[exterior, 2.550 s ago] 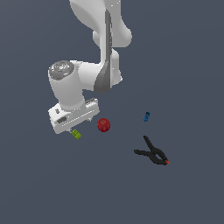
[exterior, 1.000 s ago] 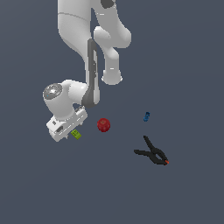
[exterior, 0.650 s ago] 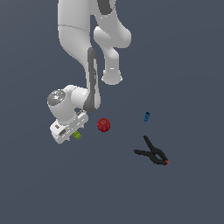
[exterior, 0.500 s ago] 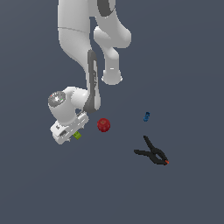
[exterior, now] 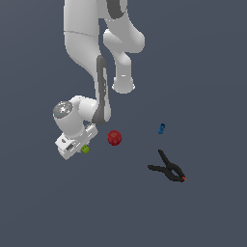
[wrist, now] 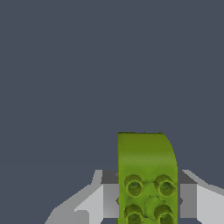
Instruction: Pick up a designated object from a clutter of objects.
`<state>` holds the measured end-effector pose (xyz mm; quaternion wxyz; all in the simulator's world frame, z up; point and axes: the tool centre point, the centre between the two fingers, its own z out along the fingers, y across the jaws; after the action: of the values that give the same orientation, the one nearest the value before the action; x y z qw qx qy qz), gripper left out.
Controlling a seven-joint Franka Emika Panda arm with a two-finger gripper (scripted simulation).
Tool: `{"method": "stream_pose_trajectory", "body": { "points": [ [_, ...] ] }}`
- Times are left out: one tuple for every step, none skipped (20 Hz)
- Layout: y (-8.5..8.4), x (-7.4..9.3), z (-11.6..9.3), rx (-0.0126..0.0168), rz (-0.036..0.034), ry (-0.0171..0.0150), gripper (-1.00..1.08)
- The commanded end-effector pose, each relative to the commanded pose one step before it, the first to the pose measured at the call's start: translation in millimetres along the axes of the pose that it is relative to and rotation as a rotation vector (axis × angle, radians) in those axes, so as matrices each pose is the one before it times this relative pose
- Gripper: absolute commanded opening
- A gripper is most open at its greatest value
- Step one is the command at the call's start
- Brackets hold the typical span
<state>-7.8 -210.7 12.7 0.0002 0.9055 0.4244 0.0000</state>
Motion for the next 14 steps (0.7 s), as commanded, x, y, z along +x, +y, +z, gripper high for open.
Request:
{"method": "stream_pose_trajectory", "body": {
  "points": [
    [-0.19, 0.16, 0.35, 0.00039, -0.00031, -0.00002, -1.00],
    [0.14, -0.01, -0.07, 0.00000, 0.00000, 0.00000, -1.00],
    [-0.06, 0.05, -0.24, 0.00000, 0.00000, 0.00000, -1.00],
    [-0.17, 0.16, -0.73, 0.00000, 0.00000, 0.00000, -1.00],
    [-0.29, 0.26, -1.22, 0.00000, 0.00000, 0.00000, -1.00],
    [-0.40, 0.36, -1.71, 0.00000, 0.00000, 0.00000, -1.00],
    [-0.49, 0.38, -2.43, -0.00045, 0.00017, -0.00009, -1.00],
    [-0.63, 0.57, -2.69, 0.00000, 0.00000, 0.00000, -1.00],
    [-0.74, 0.68, -3.19, 0.00000, 0.00000, 0.00000, -1.00],
    [-0.86, 0.79, -3.69, 0.00000, 0.00000, 0.00000, -1.00],
    [-0.98, 0.90, -4.20, 0.00000, 0.00000, 0.00000, -1.00],
    [-1.09, 1.01, -4.71, 0.00000, 0.00000, 0.00000, -1.00],
    [-1.21, 1.12, -5.23, 0.00000, 0.00000, 0.00000, -1.00],
    [-1.38, 1.39, -5.72, -0.00007, -0.00026, -0.00041, -1.00]
  ]
}}
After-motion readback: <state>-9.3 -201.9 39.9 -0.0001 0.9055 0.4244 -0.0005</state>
